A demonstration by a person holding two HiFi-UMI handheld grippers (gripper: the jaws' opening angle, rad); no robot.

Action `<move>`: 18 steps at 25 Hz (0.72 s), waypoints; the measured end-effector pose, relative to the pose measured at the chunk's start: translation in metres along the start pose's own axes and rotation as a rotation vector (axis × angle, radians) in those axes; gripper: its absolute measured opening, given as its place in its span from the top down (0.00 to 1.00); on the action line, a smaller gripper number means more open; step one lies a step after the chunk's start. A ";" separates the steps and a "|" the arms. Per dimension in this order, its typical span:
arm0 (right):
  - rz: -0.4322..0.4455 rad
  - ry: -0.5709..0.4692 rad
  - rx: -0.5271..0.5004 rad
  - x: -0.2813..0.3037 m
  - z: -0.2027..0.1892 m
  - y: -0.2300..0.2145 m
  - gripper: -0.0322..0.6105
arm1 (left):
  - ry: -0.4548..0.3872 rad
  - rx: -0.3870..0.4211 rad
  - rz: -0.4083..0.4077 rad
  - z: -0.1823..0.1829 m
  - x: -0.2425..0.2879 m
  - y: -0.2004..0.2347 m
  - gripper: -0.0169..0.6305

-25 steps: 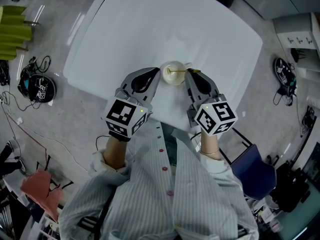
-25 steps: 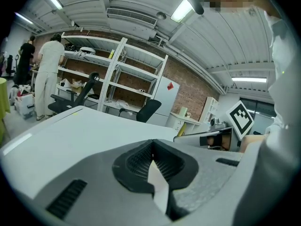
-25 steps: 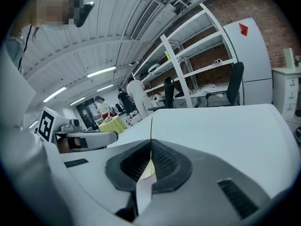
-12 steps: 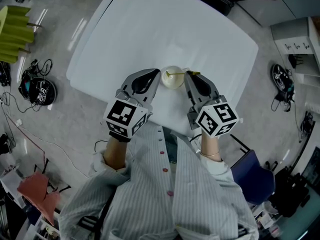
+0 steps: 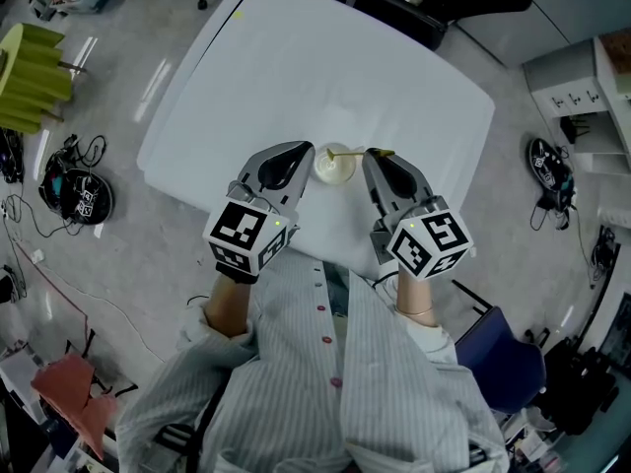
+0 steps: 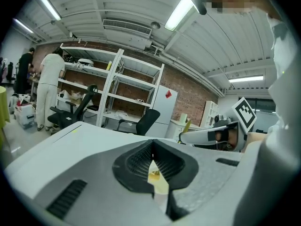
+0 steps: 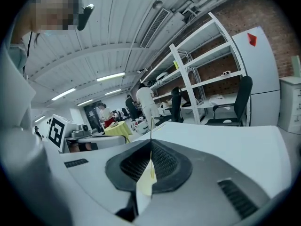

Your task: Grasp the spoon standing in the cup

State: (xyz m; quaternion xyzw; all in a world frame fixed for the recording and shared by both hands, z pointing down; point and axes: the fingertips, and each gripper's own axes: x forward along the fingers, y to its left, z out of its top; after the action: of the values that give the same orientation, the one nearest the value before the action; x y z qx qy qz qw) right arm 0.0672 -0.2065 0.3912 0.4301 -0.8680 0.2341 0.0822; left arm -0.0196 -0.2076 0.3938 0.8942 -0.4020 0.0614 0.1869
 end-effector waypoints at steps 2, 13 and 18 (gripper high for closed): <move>0.003 -0.016 -0.008 -0.004 0.009 0.003 0.93 | -0.012 0.005 -0.001 0.007 -0.002 -0.001 0.96; 0.036 -0.129 -0.076 -0.025 0.063 0.030 0.93 | -0.090 0.023 -0.009 0.047 -0.018 -0.009 0.96; 0.046 -0.184 -0.112 -0.037 0.085 0.040 0.93 | -0.118 0.042 -0.033 0.062 -0.023 -0.021 0.96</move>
State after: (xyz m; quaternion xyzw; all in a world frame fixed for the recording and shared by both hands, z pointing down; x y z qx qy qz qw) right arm 0.0634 -0.1999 0.2907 0.4244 -0.8933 0.1466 0.0207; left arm -0.0216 -0.2030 0.3244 0.9065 -0.3963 0.0139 0.1451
